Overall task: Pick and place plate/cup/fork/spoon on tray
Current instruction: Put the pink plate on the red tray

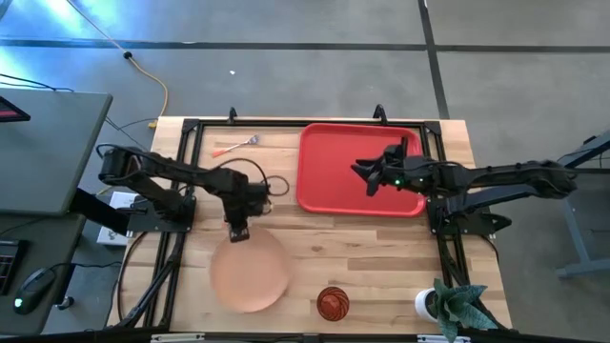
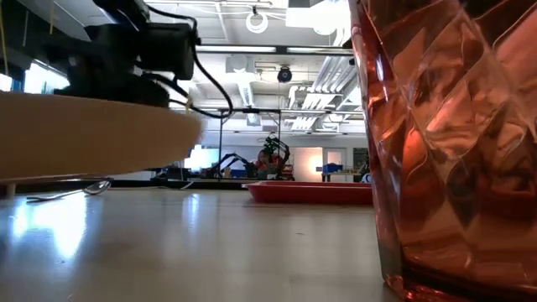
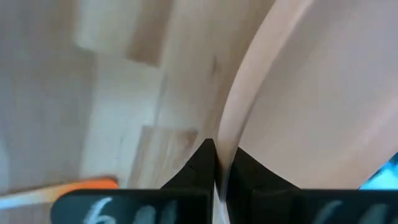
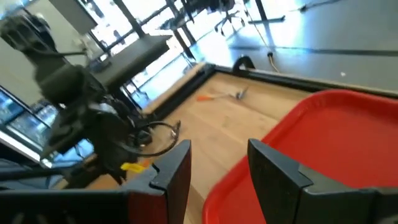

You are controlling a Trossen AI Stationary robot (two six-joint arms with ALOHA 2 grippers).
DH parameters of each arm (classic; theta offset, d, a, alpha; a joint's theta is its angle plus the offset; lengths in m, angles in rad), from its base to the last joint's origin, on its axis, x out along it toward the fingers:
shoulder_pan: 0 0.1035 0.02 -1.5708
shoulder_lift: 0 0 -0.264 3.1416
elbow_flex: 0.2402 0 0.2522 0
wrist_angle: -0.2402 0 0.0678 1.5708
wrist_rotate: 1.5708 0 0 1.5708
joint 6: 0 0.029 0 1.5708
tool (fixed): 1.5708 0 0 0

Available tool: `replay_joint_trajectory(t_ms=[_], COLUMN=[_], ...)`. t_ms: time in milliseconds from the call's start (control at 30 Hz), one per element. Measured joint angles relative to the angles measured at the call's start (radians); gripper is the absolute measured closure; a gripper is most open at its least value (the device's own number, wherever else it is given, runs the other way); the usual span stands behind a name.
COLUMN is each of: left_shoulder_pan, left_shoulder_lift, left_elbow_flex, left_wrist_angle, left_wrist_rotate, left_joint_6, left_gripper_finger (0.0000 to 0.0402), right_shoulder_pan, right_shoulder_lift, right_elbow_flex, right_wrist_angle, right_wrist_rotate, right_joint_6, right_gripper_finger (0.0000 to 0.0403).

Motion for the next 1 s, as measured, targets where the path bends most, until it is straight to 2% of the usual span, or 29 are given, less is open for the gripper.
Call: replay_joint_trajectory(t_ms=[200, 333, 400, 533, 700, 800, 900, 1000], left_shoulder_pan=[0.134, 0.217, 0.248, 0.305, 0.358, 0.362, 0.361, 0.361], left_shoulder_lift=[-0.048, -0.049, -0.043, -0.01, 0.095, 0.182, 0.289, 0.391], left_elbow_flex=[0.005, 0.067, 0.115, 0.219, 0.366, 0.463, 0.557, 0.637], left_wrist_angle=[0.135, 0.218, 0.267, 0.345, 0.534, 0.63, 0.626, 0.61], left_wrist_rotate=[0.005, 0.001, -0.04, -0.198, -0.342, -0.424, -0.462, -0.448], left_joint_6=[-0.13, -0.182, -0.201, -0.244, -0.37, -0.378, -0.357, -0.349], left_gripper_finger=[0.0394, 0.0393, 0.0394, 0.0394, 0.0394, 0.0394, 0.0394, 0.0394], right_shoulder_pan=[0.0, 0.0, 0.0, 0.0, 0.0, 0.0, 0.001, 0.021], right_shoulder_lift=[-0.079, -0.098, -0.098, -0.097, -0.097, -0.097, -0.097, -0.099], right_elbow_flex=[0.01, 0.043, 0.068, 0.114, 0.16, 0.188, 0.22, 0.253], right_wrist_angle=[-0.002, -0.009, -0.027, -0.085, -0.114, -0.121, -0.126, -0.151], right_wrist_rotate=[0.042, 0.045, 0.047, 0.085, 0.087, 0.086, 0.07, 0.064], right_joint_6=[-0.003, -0.024, -0.047, -0.057, -0.066, -0.056, -0.068, -0.113], right_gripper_finger=[0.0253, 0.0253, 0.0253, 0.0253, 0.0253, 0.0253, 0.0253, 0.0253])
